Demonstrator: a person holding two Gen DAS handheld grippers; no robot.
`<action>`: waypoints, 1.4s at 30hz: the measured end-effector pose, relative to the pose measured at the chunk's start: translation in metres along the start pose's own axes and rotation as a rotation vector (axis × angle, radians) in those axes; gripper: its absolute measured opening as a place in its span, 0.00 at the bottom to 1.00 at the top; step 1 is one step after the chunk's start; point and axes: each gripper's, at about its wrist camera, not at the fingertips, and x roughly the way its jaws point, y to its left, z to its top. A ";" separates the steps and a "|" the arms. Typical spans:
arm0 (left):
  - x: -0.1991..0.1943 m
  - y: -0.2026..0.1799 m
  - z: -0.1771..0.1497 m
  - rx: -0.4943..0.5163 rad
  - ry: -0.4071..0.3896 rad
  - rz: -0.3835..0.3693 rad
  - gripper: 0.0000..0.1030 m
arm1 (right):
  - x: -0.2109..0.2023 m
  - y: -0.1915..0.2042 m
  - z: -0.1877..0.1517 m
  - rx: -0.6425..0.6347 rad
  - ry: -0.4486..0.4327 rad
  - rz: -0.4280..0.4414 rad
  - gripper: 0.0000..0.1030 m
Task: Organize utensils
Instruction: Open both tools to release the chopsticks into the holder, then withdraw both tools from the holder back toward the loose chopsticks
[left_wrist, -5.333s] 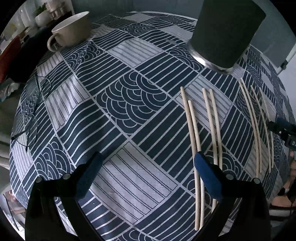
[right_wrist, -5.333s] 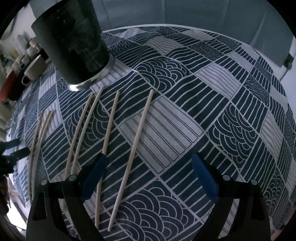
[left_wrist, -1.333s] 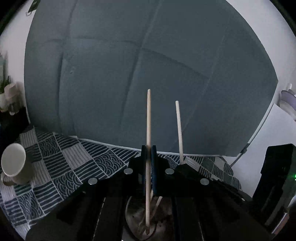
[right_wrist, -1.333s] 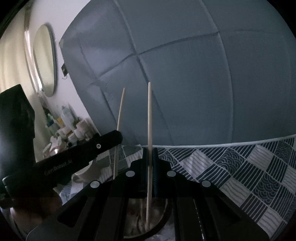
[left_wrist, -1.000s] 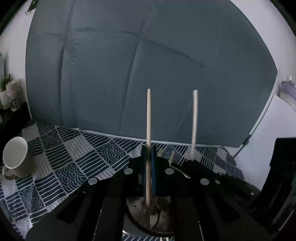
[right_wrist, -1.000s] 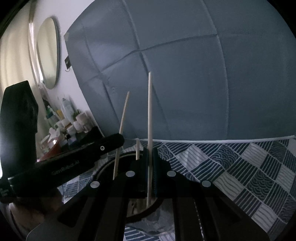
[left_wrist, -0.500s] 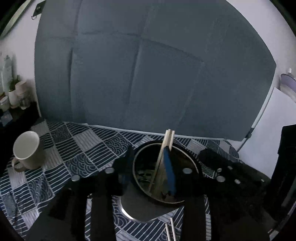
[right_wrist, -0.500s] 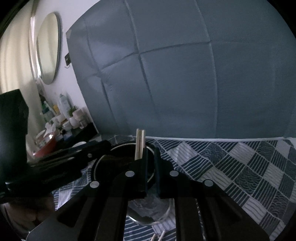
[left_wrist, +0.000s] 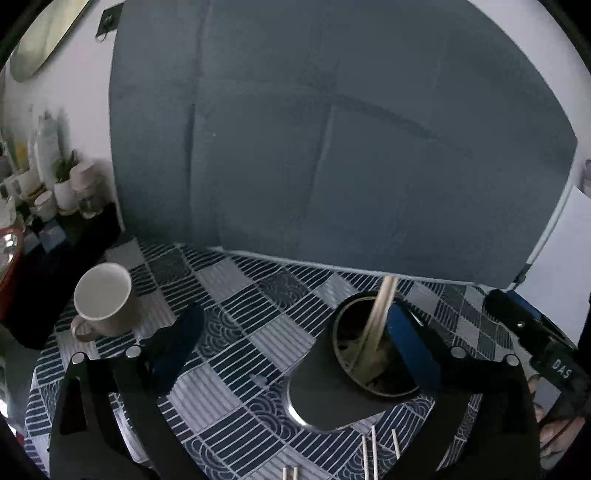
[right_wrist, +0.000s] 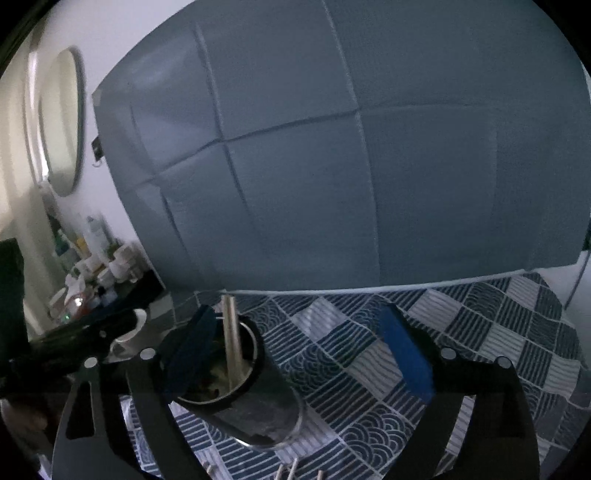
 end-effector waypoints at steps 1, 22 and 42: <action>0.002 0.004 0.000 -0.008 0.018 0.013 0.94 | 0.000 -0.002 0.000 0.004 0.005 -0.007 0.84; 0.014 0.032 -0.065 0.039 0.218 0.092 0.94 | 0.015 -0.026 -0.048 0.036 0.171 -0.104 0.84; 0.020 0.043 -0.156 0.058 0.416 0.143 0.94 | 0.009 -0.025 -0.125 -0.093 0.352 -0.129 0.84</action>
